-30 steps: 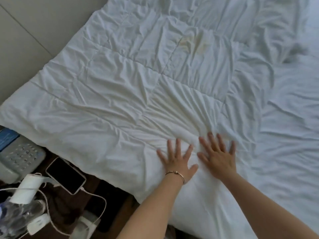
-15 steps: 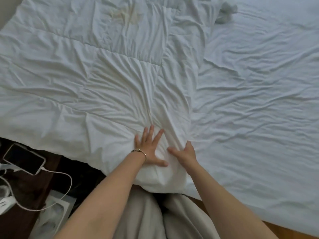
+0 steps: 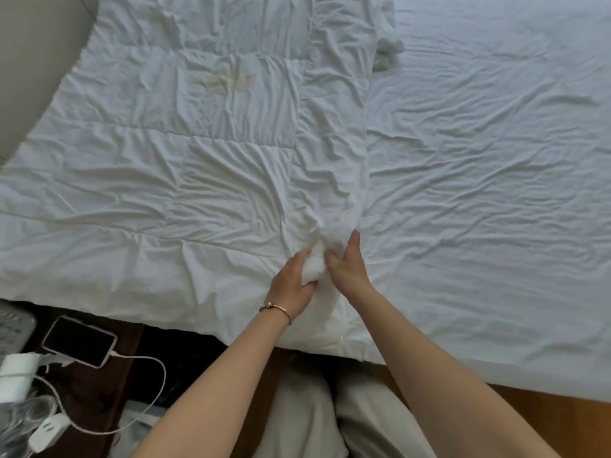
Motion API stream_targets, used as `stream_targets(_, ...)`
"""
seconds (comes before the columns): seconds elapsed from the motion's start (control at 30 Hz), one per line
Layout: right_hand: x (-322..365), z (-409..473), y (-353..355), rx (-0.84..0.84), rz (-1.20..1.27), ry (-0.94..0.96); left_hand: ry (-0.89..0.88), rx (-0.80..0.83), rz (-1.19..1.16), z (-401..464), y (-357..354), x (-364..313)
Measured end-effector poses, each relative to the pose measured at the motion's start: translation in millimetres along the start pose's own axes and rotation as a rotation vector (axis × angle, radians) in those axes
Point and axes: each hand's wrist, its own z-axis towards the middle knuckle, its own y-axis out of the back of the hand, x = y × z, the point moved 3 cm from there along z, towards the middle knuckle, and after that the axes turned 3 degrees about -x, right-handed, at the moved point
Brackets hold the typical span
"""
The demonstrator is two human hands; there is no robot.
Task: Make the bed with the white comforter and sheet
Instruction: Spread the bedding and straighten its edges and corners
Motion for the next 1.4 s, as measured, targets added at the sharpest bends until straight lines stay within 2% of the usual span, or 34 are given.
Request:
stream_targets(0.07, 2.5, -5.6, -0.7, 0.004, 0.12, -0.033, 0.001, -0.046, -0.036, -0.7, 4.2, -9.5)
stream_targets(0.13, -2.4, -6.0, 5.2, 0.074, 0.174, -0.116, -0.026, -0.012, -0.05, -3.7, -1.2, -26.7)
stream_targets(0.2, -10.8, -1.7, 25.9, 0.098, 0.062, -0.155, -0.026, 0.093, -0.115, -4.9, -11.3, -41.1)
stream_targets(0.27, -16.6, -1.1, 54.9, 0.088, -0.152, -0.067, 0.033, 0.235, -0.323, -2.7, -16.5, -63.0)
stream_targets(0.3, -19.9, -2.8, 67.9, 0.086, -0.201, -0.015, 0.007, 0.285, -0.335, 1.9, -19.9, -76.3)
stream_targets(0.33, -22.6, -5.2, 79.4, 0.089, -0.212, 0.026, -0.086, 0.301, -0.221, 11.1, -23.4, -92.9)
stream_targets(0.37, -24.7, -7.5, 90.3, 0.094, -0.203, 0.057, -0.229, 0.306, 0.027, 23.1, -28.3, -112.5)
stream_targets(0.43, -28.8, -6.3, 110.8, 0.103, -0.195, 0.107, -0.491, 0.383, 0.683, 42.2, -44.0, -151.3)
stream_targets(0.47, -31.3, -2.4, 124.7, 0.104, -0.201, 0.135, -0.556, 0.441, 0.941, 52.0, -53.0, -168.3)
stream_targets(0.53, -37.2, 5.6, 167.2, 0.082, -0.205, 0.167, -0.632, 0.532, 1.221, 68.4, -80.3, -199.3)
stream_targets(0.6, -47.3, 11.3, 229.3, 0.052, -0.195, 0.2, -0.736, 0.525, 1.303, 81.3, -118.7, -237.2)
stream_targets(0.67, -63.3, 12.2, 303.4, 0.006, -0.189, 0.221, -0.781, 0.496, 1.295, 92.4, -168.9, -279.0)
stream_targets(0.8, -111.8, -4.4, 448.2, -0.123, -0.179, 0.197, -0.783, 0.514, 1.063, 93.7, -288.8, -363.6)
stream_targets(0.93, -188.0, -22.0, 567.9, -0.278, -0.208, 0.026, -0.919, 0.558, 0.888, 66.8, -423.0, -429.7)
stream_targets(1.0, -221.0, -25.1, 605.8, -0.344, -0.31, -0.107, -0.951, 0.597, 0.84, 57.9, -475.3, -442.3)
stream_targets(1.07, -244.0, -17.6, 625.0, -0.384, -0.488, -0.196, -0.95, 0.621, 0.846, 64.0, -511.8, -439.7)
stream_targets(1.13, -256.6, -2.3, 622.6, -0.392, -0.546, -0.239, -0.917, 0.649, 0.875, 82.7, -532.0, -427.6)
stream_targets(1.27, -285.5, 34.1, 602.0, -0.412, -0.344, -0.353, -0.878, 0.708, 0.991, 133.5, -546.6, -404.6)
stream_targets(1.33, -297.4, 43.5, 591.3, -0.408, -0.363, -0.446, -0.838, 0.621, 1.043, 166.1, -536.4, -400.9)
stream_targets(1.4, -299.8, 45.7, 580.8, -0.498, -0.502, -0.487, -0.864, 0.483, 1.025, 195.5, -519.9, -397.1)
